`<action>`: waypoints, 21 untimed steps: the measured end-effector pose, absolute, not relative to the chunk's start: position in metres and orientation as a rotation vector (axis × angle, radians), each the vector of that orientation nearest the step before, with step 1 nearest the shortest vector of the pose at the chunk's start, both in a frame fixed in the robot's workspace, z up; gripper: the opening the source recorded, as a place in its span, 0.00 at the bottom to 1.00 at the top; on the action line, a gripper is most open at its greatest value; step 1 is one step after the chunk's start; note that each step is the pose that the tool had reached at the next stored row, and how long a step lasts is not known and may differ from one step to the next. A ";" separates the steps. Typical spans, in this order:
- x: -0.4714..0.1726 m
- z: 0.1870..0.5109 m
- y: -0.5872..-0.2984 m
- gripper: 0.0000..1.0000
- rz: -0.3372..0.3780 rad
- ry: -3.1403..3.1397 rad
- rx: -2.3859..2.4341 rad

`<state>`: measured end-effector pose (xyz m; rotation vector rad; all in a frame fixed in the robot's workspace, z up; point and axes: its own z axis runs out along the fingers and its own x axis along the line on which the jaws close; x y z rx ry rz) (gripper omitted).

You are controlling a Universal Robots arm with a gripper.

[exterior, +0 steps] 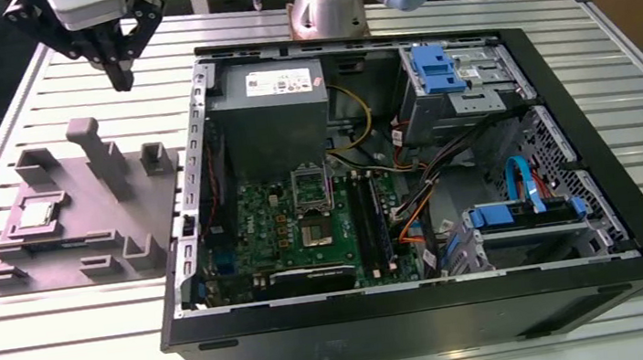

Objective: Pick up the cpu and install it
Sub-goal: 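Reach for the cpu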

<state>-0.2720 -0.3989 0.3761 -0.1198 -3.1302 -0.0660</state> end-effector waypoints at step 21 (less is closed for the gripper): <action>-0.280 0.375 -0.399 0.10 -0.066 -3.130 -0.120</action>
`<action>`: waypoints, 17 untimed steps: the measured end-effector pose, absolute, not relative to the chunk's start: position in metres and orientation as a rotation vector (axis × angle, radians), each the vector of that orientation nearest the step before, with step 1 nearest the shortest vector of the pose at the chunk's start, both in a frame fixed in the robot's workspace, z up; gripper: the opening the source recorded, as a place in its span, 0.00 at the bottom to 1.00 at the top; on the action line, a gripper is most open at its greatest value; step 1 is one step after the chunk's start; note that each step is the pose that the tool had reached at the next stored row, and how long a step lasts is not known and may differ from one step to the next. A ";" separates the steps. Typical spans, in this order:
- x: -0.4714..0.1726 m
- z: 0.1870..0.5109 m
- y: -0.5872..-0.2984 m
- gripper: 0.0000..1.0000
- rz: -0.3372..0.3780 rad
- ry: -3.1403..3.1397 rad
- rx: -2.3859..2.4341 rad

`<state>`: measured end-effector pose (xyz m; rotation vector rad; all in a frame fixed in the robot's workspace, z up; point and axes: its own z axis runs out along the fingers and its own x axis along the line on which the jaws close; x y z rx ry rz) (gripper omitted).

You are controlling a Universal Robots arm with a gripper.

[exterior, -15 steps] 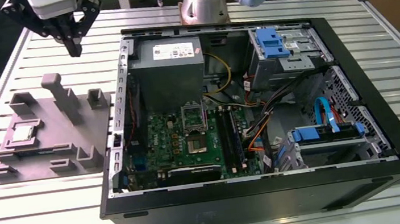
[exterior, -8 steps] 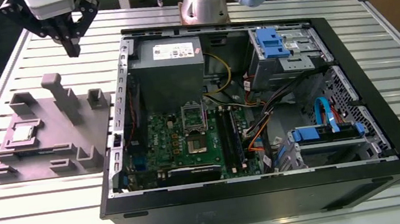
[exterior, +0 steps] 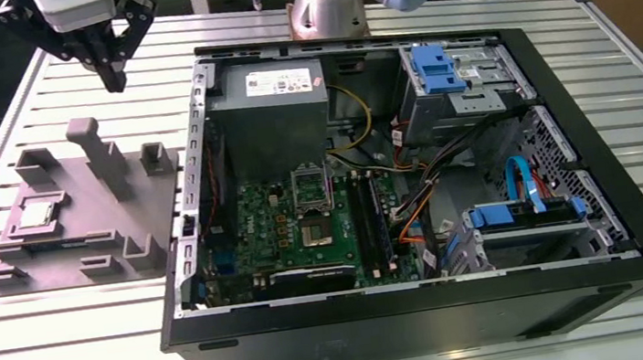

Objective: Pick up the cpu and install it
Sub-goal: 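Reach for the cpu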

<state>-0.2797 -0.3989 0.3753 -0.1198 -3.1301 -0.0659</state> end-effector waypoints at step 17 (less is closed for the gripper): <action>-0.289 0.375 -0.399 0.10 -0.066 -3.130 -0.120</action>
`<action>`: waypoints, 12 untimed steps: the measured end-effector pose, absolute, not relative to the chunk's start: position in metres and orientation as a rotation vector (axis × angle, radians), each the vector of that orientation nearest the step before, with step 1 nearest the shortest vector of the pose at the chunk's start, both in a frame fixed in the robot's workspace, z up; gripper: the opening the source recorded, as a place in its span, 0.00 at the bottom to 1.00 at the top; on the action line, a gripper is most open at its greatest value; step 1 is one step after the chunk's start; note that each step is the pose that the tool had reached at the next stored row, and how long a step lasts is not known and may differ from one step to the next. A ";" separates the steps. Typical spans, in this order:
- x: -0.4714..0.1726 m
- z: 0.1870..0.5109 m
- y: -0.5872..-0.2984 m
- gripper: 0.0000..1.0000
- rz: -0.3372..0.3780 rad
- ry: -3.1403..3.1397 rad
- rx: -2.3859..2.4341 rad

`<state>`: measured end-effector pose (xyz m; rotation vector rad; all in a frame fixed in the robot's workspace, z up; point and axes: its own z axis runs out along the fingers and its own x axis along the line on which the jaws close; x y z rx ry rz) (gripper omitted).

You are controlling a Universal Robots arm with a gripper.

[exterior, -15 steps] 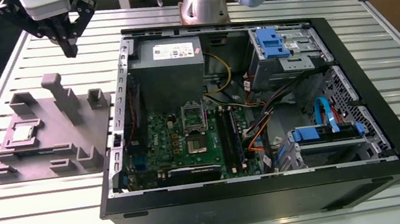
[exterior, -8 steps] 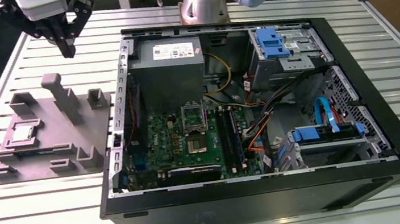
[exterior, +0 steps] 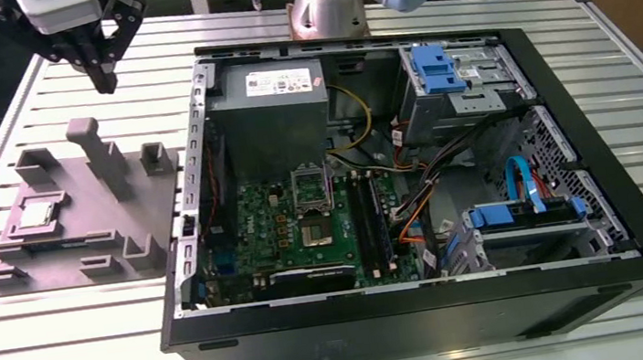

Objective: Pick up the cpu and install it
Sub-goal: 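Reach for the cpu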

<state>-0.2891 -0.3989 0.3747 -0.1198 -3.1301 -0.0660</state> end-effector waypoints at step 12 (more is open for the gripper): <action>-0.295 0.374 -0.399 0.10 -0.066 -3.130 -0.120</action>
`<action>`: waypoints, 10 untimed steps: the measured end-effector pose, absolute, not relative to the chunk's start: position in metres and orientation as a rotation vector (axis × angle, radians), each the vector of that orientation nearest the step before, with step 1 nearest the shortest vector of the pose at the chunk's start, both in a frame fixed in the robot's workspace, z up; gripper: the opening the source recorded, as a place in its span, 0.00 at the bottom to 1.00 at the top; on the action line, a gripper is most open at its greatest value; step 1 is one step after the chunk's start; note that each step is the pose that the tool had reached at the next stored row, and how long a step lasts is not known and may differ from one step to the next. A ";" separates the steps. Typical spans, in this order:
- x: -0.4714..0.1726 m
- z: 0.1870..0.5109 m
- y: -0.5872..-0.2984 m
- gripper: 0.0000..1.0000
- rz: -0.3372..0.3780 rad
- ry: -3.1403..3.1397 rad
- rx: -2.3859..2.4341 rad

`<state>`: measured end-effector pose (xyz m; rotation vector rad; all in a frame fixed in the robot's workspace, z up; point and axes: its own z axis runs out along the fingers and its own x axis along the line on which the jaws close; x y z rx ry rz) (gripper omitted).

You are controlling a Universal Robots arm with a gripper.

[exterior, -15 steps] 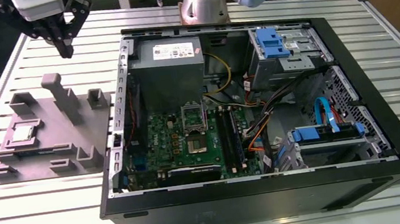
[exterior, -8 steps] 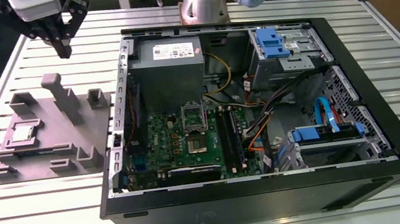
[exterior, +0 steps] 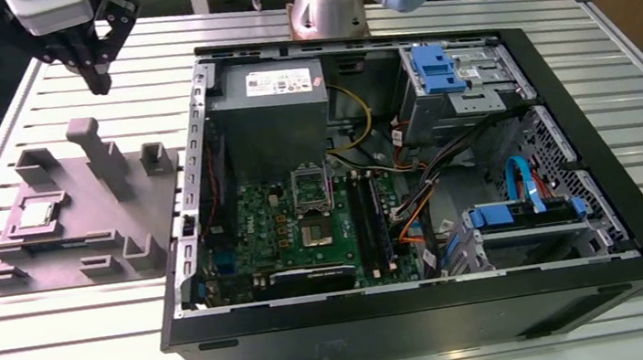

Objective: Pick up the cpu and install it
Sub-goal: 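Reach for the cpu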

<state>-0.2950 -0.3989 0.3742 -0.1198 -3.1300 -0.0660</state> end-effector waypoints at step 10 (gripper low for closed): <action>-0.300 0.374 -0.399 0.10 -0.066 -3.130 -0.120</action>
